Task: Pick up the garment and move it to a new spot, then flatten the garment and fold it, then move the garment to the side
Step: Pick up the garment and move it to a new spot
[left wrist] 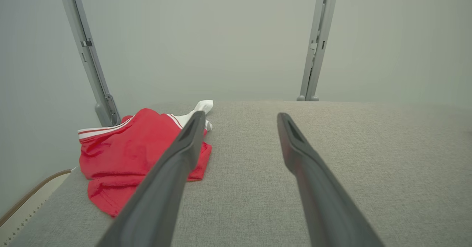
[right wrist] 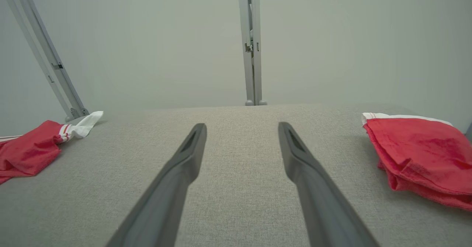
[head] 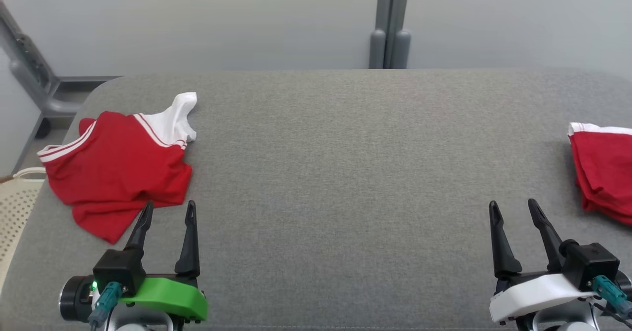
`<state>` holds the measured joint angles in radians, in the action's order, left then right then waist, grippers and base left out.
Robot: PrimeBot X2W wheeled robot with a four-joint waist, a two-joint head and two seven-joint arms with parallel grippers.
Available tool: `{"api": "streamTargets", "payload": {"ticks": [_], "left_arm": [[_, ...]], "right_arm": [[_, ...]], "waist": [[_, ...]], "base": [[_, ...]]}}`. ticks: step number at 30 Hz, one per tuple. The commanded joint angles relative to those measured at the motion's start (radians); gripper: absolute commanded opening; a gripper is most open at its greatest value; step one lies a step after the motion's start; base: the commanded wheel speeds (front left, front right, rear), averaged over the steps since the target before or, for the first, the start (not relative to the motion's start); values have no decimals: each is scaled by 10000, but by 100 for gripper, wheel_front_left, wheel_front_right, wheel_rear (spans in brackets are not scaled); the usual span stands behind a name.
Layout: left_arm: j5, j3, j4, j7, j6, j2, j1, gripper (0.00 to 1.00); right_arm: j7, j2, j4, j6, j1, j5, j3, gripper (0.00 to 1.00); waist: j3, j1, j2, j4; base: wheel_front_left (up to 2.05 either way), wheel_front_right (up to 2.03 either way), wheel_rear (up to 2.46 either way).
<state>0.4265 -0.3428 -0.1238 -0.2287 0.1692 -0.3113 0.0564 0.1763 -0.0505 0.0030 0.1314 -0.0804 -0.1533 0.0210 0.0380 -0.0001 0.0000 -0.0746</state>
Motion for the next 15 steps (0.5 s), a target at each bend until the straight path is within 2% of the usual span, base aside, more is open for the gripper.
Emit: {"api": "streamTargets", "payload": {"ticks": [1,10,15], "left_arm": [[-60,-19,-12,-23,6,59,227,100],[2,-61,-135,-78,2,167,484,100],[125,122,-131,-133,101,79,399,100]], "right_arm": [[-40,-11,-129,-14,-123,87,-9,100],[14,-14,-276,-14,-31,-141,-437,100],[19,-13,-221,-14,-82,-293,-697,100]], "waist": [[-41,1,0,-764],[-31,1,0,-2786],[0,1,0,-3656]], "base": [[0,0,0],[0,0,0],[0,0,0]]}}
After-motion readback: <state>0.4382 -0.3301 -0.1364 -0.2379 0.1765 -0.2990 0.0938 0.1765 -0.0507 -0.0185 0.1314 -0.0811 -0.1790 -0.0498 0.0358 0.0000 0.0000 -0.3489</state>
